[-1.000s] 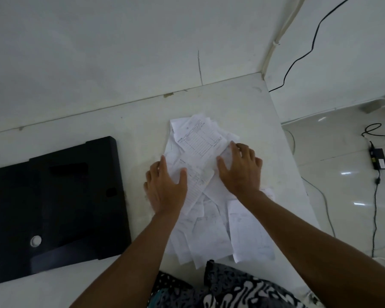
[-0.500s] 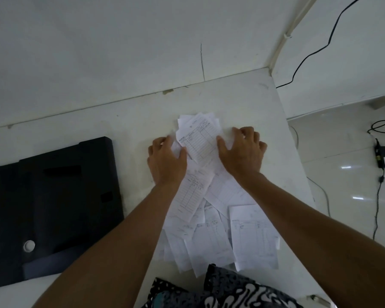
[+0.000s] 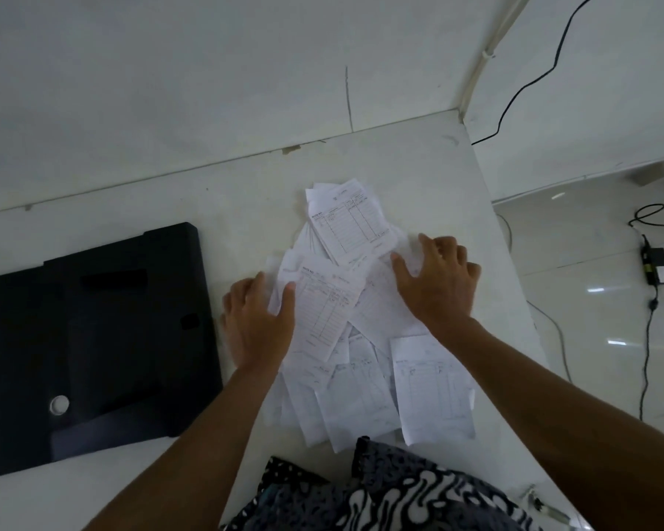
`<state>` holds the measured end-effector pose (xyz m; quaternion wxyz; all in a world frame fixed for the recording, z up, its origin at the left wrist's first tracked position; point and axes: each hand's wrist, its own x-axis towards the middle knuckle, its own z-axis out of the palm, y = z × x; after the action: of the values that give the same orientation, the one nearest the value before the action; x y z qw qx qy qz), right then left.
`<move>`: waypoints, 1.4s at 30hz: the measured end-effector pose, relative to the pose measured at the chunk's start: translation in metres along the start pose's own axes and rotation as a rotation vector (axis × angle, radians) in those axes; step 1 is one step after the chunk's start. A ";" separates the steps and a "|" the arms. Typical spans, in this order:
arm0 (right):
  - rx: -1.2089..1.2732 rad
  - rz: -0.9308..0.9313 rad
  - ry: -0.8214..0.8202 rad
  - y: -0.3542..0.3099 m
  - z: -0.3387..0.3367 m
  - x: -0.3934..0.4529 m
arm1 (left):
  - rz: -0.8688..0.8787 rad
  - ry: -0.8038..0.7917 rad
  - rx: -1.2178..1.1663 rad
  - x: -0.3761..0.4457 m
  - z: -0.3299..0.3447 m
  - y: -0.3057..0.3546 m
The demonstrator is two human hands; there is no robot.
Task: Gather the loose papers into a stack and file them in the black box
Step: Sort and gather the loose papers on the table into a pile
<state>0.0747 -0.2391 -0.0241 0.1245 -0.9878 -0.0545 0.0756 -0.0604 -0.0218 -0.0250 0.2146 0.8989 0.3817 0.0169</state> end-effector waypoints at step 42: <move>0.113 0.071 -0.088 0.017 0.006 -0.077 | -0.014 -0.070 -0.086 -0.078 0.017 0.018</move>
<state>-0.0006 -0.2642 -0.0235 0.1749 -0.9762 -0.0204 0.1264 -0.1003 -0.0932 -0.0231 0.2662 0.8862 0.3792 0.0004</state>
